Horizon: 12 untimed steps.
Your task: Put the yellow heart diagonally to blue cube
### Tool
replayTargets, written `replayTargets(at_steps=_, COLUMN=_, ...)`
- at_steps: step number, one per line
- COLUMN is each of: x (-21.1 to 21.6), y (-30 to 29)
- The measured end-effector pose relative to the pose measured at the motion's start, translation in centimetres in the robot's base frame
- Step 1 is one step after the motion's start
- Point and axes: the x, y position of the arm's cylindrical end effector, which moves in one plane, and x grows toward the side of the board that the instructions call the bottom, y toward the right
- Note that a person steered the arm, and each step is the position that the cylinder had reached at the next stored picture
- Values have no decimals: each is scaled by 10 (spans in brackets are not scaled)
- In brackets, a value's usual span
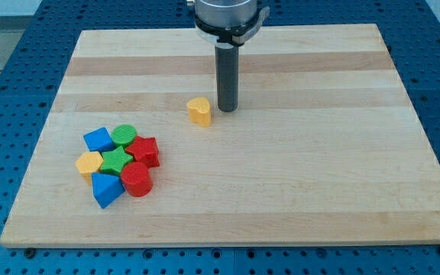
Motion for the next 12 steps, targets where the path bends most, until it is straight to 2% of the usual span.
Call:
replayTargets(at_steps=4, x=-7, y=-75)
replayTargets(at_steps=6, x=-7, y=-82)
replayTargets(at_steps=8, x=-8, y=-144)
replayTargets(at_steps=10, x=-7, y=3)
replayTargets(at_steps=11, x=16, y=-7)
replayTargets(at_steps=12, x=15, y=-15)
